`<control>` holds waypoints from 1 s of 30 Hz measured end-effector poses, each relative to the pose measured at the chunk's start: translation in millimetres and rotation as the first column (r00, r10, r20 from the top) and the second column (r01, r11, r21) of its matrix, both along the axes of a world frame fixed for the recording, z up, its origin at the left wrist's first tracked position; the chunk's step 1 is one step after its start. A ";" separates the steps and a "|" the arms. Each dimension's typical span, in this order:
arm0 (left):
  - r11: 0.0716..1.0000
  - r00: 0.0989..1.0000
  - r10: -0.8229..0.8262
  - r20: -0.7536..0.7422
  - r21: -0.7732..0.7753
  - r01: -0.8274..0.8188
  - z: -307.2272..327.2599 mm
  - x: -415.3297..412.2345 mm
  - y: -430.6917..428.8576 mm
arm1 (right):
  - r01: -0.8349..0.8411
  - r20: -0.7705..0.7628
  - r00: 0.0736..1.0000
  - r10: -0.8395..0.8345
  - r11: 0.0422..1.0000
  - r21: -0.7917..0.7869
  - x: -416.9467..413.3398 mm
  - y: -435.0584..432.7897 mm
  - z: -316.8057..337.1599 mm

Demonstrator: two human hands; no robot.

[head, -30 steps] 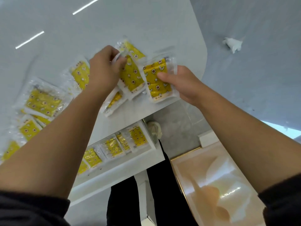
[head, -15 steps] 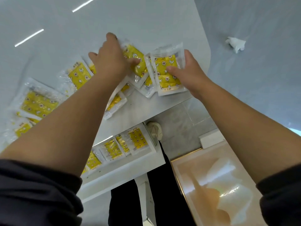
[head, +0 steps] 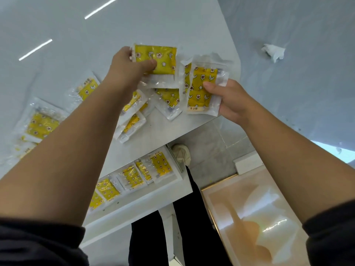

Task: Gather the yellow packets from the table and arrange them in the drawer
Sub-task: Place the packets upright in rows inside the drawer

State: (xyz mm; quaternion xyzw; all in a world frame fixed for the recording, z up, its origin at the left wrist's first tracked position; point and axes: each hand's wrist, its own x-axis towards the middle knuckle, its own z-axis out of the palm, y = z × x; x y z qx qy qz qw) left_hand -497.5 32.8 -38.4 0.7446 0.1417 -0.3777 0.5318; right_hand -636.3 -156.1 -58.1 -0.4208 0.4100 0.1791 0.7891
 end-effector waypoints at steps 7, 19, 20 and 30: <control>0.993 0.967 -0.116 -0.227 -0.031 0.112 4.4 -34.6 -16.8 | 0.140 0.024 0.989 -0.146 0.974 0.178 -3.9 7.1 0.0; -0.031 -0.087 -0.995 0.042 0.716 0.697 1.7 0.9 -35.1 | 0.112 -0.007 0.994 -0.112 0.993 -0.037 -13.5 -4.2 -8.2; -0.092 -0.195 -0.980 0.045 0.763 0.640 -2.9 1.8 -35.1 | 0.144 -0.019 0.989 -0.145 0.988 -0.052 -14.6 -5.8 -9.9; -0.183 -0.272 -0.962 -0.007 0.758 0.626 -1.4 -12.5 -46.2 | 0.158 -0.124 0.978 -0.166 0.985 -0.071 -21.9 -14.2 -16.7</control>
